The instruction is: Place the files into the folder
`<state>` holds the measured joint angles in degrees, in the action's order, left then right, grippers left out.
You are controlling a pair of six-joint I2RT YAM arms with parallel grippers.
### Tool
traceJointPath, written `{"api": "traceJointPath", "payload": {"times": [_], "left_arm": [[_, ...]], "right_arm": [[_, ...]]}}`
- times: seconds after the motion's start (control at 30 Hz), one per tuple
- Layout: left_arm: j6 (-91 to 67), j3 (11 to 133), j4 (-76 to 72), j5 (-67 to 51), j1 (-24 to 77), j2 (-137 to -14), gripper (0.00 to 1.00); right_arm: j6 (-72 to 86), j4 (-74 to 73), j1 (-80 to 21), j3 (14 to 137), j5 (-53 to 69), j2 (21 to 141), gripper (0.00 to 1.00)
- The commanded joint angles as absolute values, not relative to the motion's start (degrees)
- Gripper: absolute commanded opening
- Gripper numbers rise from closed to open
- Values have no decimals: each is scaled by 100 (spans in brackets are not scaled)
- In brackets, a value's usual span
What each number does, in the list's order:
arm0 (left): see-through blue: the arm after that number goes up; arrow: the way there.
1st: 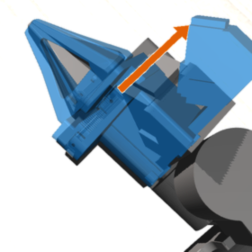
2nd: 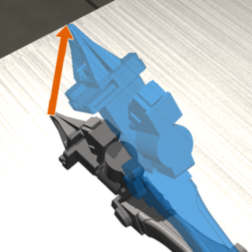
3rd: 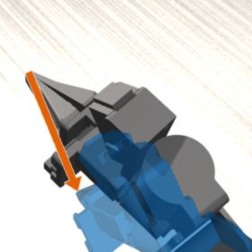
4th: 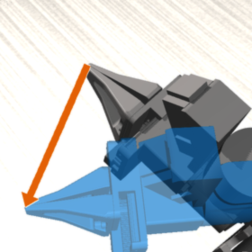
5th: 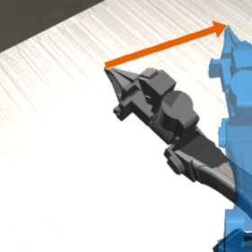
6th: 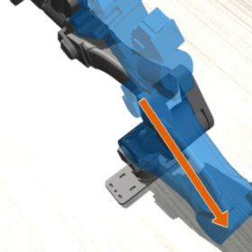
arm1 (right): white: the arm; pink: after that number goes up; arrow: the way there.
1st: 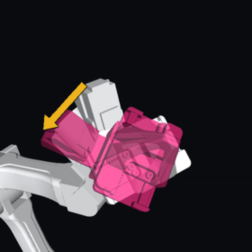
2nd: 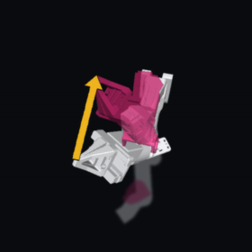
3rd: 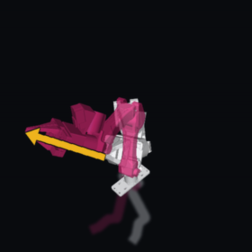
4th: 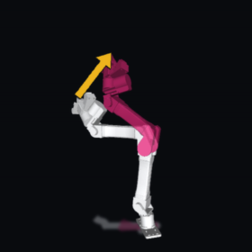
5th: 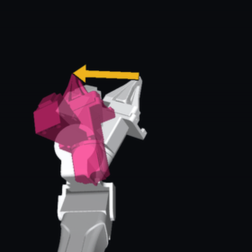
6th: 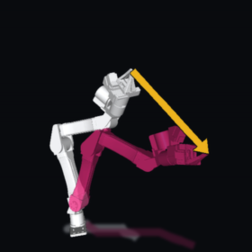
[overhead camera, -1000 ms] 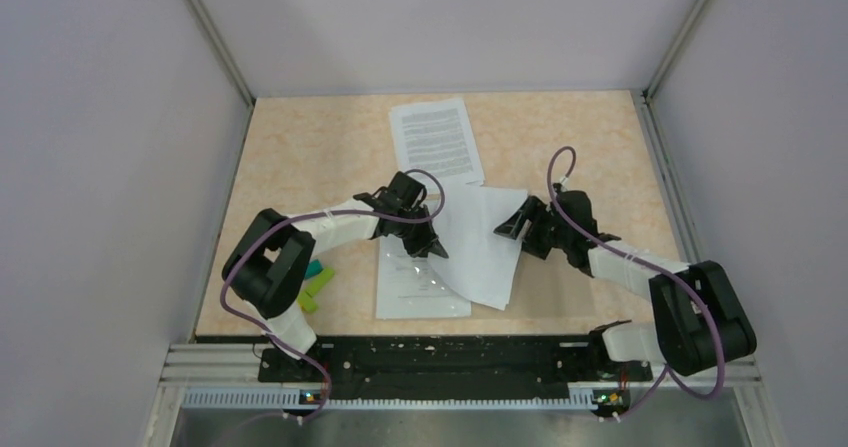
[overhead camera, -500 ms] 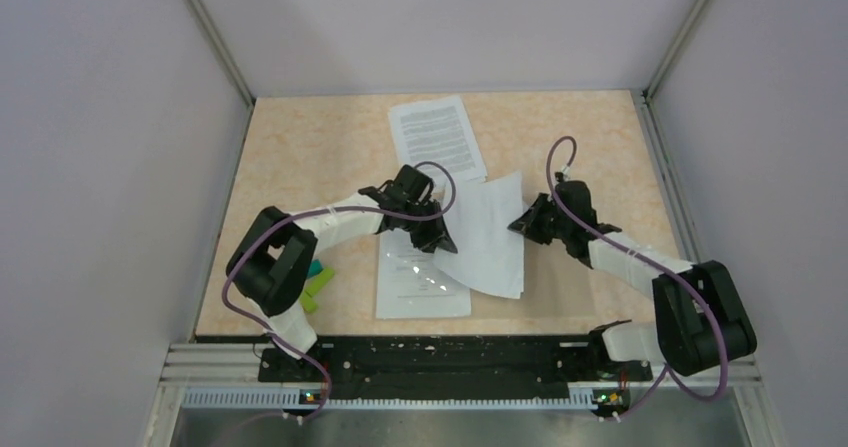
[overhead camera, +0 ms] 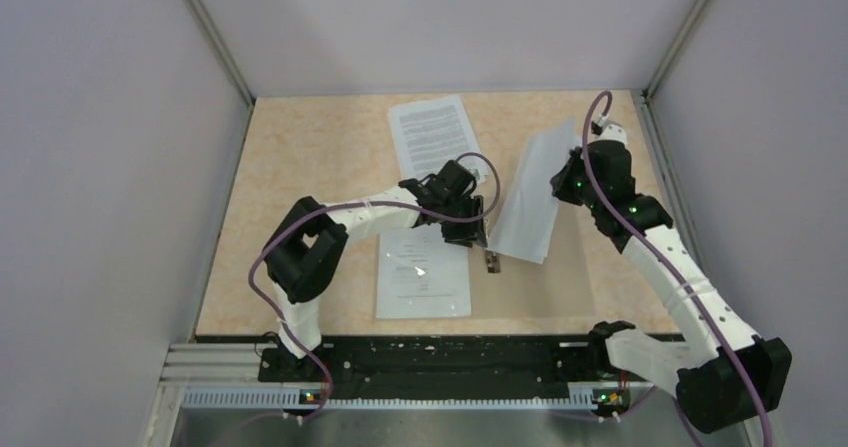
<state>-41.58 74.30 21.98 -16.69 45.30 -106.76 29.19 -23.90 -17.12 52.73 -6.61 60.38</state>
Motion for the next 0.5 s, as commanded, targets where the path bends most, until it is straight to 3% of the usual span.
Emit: {"api": "traceJointPath", "payload": {"times": [0.0, 0.27, 0.47], "left_arm": [[-3896, 7814, 2274, -1071, 4784, -10966, 46], [-4037, 7964, 2000, -426, 5066, -11192, 43], [-4100, 8146, 2184, 841, 5064, -11275, 40]], "right_arm": [[2650, -3297, -1738, 5929, -1210, 5789, 0], [2516, -3756, -1738, 6610, -1539, 5614, 0], [2508, -3788, -1739, 6743, -1509, 5564, 0]]}}
